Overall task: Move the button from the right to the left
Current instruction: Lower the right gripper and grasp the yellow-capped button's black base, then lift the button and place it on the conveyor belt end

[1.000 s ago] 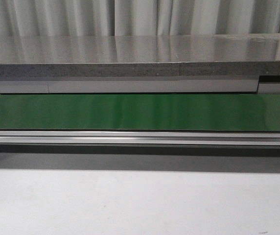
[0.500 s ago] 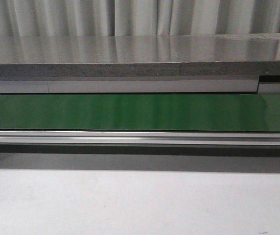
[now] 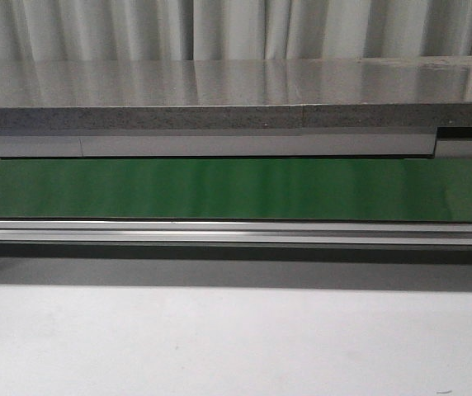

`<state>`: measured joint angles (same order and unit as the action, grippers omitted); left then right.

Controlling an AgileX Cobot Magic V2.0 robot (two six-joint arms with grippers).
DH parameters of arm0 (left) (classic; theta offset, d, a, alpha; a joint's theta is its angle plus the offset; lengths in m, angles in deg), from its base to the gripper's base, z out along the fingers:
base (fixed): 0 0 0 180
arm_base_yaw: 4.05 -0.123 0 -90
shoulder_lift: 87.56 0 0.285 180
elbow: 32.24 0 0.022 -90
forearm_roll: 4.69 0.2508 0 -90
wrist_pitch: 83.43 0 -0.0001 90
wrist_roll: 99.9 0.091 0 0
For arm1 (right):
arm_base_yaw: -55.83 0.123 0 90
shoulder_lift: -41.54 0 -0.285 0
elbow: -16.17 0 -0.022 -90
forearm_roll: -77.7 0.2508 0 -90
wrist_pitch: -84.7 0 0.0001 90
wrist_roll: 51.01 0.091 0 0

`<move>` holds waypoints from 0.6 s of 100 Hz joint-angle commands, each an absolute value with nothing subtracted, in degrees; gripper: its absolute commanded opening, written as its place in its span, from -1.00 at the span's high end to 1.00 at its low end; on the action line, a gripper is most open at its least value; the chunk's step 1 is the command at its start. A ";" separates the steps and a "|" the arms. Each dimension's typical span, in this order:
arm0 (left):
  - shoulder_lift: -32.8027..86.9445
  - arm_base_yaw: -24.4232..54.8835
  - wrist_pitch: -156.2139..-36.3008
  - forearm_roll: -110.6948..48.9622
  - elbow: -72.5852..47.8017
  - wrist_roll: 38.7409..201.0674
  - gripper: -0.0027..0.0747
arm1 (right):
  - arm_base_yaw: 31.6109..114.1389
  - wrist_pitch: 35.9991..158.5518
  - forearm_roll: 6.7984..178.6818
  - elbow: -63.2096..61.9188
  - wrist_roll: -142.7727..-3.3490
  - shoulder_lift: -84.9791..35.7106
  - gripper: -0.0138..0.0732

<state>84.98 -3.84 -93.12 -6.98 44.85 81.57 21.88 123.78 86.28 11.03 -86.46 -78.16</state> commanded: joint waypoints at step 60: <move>86.74 -3.88 -88.71 -7.08 47.51 81.44 0.98 | 26.04 125.19 88.98 12.68 -86.10 -59.47 0.72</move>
